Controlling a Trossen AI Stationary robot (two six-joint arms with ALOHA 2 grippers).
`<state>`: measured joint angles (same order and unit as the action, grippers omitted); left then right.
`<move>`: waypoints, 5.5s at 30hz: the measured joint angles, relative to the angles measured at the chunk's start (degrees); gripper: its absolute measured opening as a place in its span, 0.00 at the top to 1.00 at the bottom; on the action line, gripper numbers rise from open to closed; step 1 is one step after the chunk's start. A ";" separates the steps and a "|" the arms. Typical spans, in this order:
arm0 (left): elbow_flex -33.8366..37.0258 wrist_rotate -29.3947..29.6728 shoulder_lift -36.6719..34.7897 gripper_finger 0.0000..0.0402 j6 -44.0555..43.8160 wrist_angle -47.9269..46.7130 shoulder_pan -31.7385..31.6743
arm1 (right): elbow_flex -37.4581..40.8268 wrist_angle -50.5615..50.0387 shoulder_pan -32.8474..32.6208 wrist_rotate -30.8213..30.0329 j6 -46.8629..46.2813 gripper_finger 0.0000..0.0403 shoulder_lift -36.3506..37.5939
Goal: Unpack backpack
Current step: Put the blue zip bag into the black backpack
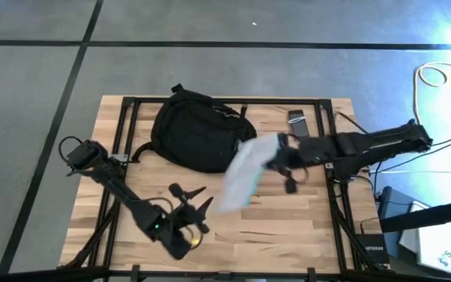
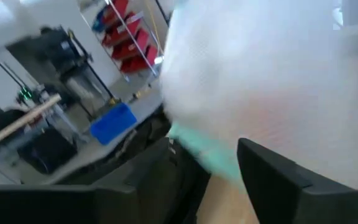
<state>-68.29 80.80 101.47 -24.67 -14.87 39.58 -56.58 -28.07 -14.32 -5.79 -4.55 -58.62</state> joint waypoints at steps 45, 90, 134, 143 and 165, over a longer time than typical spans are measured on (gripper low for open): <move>1.35 -44.96 10.12 0.44 20.65 20.88 -32.24 | 0.09 -10.78 -49.80 -30.72 -28.63 1.00 -9.85; -0.79 -41.27 -5.60 0.99 15.57 13.57 -19.77 | -0.21 -15.52 -49.82 -49.12 -27.25 1.00 -9.55; -0.79 -49.01 -5.57 0.99 14.41 27.39 -16.20 | -7.50 -4.96 -17.64 -38.03 -1.06 1.00 -36.92; -0.80 -48.78 -5.57 0.99 14.66 28.15 -16.23 | -7.43 -1.60 -15.33 -43.64 -1.01 0.99 -36.58; -0.85 -49.45 -5.60 0.98 15.70 25.86 -16.20 | -7.58 -0.78 -26.57 -16.63 -8.26 0.25 -25.95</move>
<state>-69.14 31.35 95.88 -8.97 10.98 23.38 -64.16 -28.85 -40.88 -22.42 -12.81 -84.56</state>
